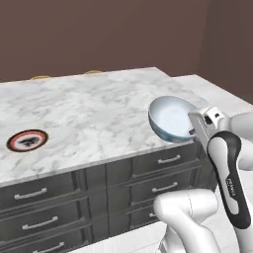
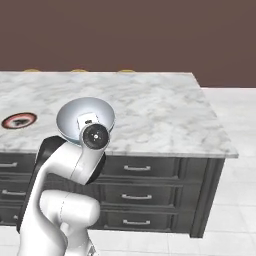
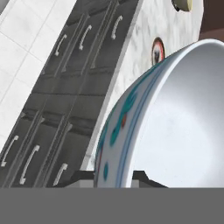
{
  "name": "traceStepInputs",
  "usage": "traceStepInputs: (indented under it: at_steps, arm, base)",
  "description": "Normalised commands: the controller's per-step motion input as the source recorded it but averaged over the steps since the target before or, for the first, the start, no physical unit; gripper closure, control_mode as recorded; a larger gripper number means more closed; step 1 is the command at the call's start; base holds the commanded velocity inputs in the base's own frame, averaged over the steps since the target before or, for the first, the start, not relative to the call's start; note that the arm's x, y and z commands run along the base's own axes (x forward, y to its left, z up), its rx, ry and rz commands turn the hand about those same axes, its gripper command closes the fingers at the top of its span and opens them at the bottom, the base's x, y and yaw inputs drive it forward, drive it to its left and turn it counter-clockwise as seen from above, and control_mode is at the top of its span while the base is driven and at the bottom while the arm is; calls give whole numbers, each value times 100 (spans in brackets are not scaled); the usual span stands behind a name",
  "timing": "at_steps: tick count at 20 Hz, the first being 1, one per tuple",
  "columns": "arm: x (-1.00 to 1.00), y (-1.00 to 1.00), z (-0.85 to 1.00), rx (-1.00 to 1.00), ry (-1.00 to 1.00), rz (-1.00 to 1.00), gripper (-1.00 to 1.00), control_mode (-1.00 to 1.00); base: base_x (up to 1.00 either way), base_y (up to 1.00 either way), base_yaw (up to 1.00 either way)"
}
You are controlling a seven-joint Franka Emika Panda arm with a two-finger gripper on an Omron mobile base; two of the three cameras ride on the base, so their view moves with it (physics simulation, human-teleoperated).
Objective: Move the bowls from the cabinet to the plates on the dining table.
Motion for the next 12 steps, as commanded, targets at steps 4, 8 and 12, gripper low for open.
traceStepInputs:
  at_steps: [4,8,12]
  arm:
    - [0,0,0,0,0,0,100,100]
    - [0,0,0,0,0,0,100,100]
    - [0,0,0,0,0,0,100,100]
  base:
    - [0,100,27]
    - [0,100,25]
    - [0,100,22]
